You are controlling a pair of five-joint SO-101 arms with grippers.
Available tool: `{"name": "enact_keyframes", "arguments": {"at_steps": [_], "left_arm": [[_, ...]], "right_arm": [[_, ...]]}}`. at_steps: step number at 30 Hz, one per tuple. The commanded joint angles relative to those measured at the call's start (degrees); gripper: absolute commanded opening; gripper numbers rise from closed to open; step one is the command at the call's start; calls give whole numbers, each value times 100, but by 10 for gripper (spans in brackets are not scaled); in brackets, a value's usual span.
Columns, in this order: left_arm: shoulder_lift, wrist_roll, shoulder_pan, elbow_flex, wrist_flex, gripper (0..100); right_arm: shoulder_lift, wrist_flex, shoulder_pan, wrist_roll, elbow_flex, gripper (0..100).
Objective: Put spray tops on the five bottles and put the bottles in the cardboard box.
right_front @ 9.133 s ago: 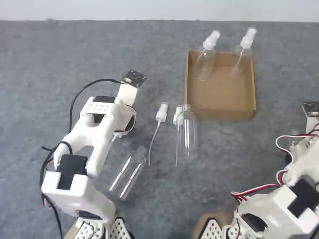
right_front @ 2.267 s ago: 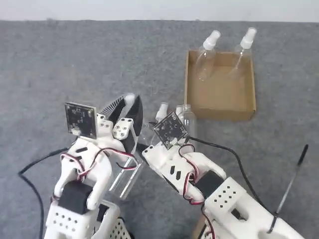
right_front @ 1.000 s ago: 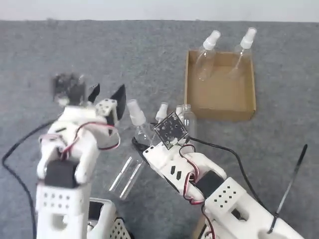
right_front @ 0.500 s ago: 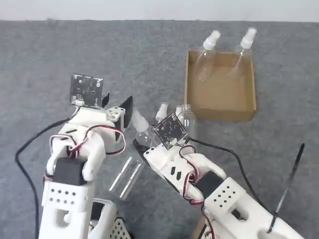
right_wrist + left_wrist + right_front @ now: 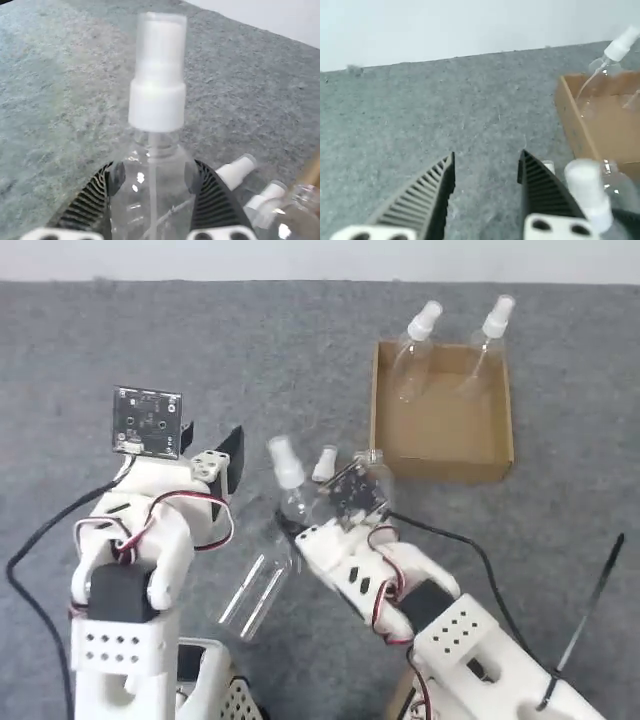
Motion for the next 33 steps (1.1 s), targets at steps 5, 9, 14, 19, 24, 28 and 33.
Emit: {"name": "enact_keyframes", "arguments": {"at_steps": [5, 9, 14, 19, 24, 28, 33], "left_arm": [[-1574, 35, -26, 804, 18, 192], [-2048, 35, 220, 1455, 53, 193], [-2092, -105, 923, 1851, 62, 194], [-2101, -97, 1327, 2044, 53, 302], [-2101, -88, 1574, 2141, -79, 321], [-2092, -88, 1547, 2202, -352, 321], [-2092, -97, 1547, 2563, -826, 321]], "right_arm": [[-171, 497, 892, -70, -1433, 6], [-92, 813, 919, -62, -1978, 6], [743, 1200, 927, -62, -3051, 6], [1877, 1666, 901, -97, -4229, 6], [2519, 2070, 884, -105, -4905, 6], [2413, 2501, 734, -79, -4985, 6], [1842, 3284, 620, -70, -4985, 6]]}}
